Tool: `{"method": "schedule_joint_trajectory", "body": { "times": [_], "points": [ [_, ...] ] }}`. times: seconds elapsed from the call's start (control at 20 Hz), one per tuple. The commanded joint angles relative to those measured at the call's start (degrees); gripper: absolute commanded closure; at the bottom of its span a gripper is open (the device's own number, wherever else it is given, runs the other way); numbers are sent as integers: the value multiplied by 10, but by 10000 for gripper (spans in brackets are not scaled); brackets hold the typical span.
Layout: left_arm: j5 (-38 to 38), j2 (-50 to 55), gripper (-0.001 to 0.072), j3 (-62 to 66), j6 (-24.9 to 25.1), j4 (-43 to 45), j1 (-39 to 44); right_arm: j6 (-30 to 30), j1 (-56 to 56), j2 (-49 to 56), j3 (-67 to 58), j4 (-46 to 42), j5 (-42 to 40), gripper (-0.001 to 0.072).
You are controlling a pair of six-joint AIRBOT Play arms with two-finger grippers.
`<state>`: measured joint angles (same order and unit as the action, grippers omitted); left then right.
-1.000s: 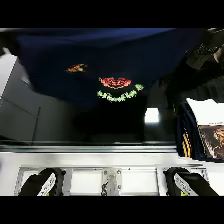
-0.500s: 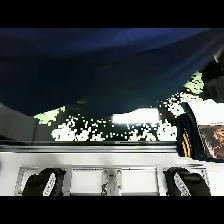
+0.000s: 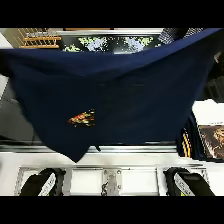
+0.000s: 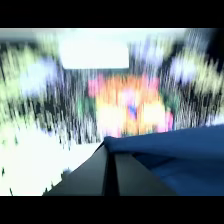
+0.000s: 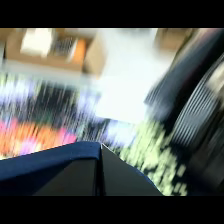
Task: Fold the clothes and pants, and hang the long-sleeved shirts on hangers.
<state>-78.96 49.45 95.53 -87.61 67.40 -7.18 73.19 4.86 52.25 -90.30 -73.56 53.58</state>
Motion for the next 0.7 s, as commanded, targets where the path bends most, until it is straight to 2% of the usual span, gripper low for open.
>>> {"method": "schedule_joint_trajectory", "body": {
  "times": [0.0,0.1,0.2,0.25,0.3,0.35,0.5,0.55,0.6,0.65],
  "points": [
    [-59,164,700,0,-2,1,-1,34,-1,135,0,0,53,703],
    [11,268,700,1,20,-1,-1,34,-2,219,0,2,-10,702],
    [101,351,700,1,17,-38,-2,34,-5,280,0,5,-85,684],
    [128,380,574,4,16,-67,-3,34,-6,299,-1,14,-113,524],
    [140,406,169,13,16,-91,-3,34,-5,309,0,23,-129,271],
    [139,425,17,28,10,-90,-5,34,-5,312,0,26,-137,123],
    [76,444,17,55,11,-44,-19,34,7,288,0,22,-103,125],
    [43,440,64,51,12,-18,-27,33,15,273,0,22,-71,125],
    [25,429,168,30,21,6,-34,33,21,257,5,22,-37,125],
    [22,409,170,-13,24,23,-42,33,26,235,20,22,-2,125]
  ]
}}
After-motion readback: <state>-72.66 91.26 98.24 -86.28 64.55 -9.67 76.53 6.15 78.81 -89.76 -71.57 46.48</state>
